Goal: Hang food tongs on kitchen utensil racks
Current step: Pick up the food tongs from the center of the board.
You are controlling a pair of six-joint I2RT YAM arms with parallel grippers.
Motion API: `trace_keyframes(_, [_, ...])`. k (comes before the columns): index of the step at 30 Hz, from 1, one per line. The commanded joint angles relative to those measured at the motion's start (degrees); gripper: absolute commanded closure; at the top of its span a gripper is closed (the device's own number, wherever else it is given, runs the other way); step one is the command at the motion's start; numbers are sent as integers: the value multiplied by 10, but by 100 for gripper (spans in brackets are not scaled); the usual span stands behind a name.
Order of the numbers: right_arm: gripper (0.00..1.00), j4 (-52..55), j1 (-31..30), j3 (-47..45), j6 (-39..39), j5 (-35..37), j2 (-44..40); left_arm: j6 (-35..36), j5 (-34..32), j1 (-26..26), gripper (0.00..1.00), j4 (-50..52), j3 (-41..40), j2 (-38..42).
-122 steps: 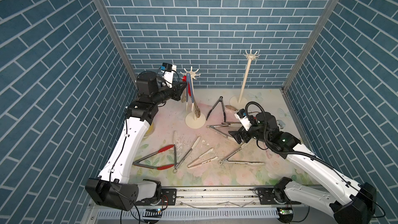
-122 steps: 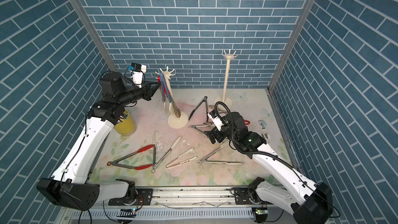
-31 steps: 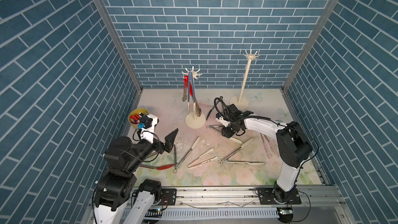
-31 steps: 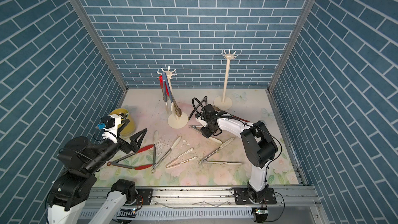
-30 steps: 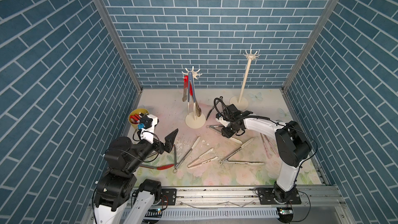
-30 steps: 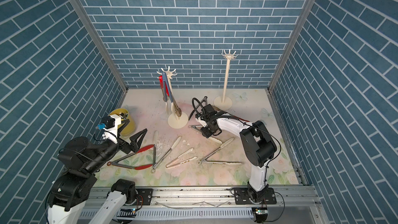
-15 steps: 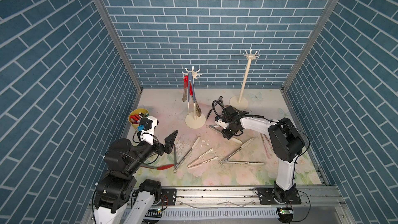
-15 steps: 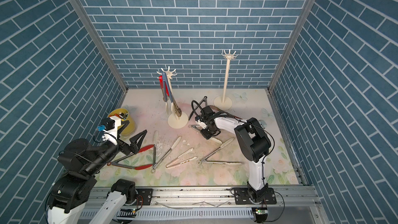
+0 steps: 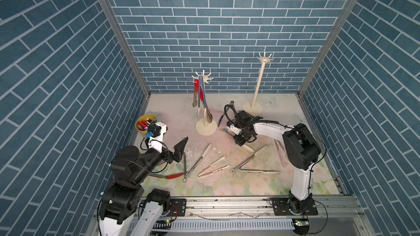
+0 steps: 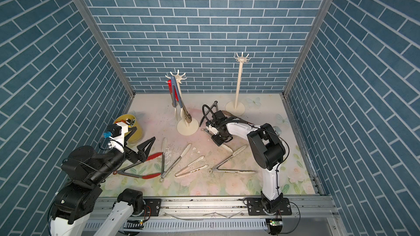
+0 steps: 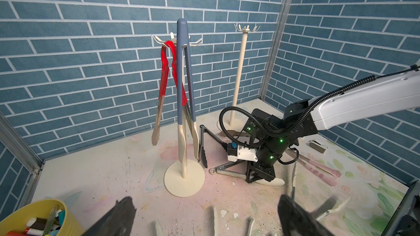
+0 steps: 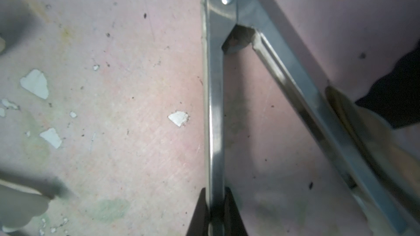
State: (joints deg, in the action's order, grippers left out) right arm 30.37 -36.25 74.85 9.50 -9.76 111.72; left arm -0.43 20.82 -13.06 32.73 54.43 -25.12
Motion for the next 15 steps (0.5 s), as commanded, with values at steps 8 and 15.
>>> trace_keyframes(8, [100, -73, 22, -18, -3, -55, -101, 6, 3, -5, 1, -4, -8, -6])
trace_keyframes(15, [100, -102, 29, -35, -20, -82, -150, 7, 2, -5, 1, -5, -9, -6])
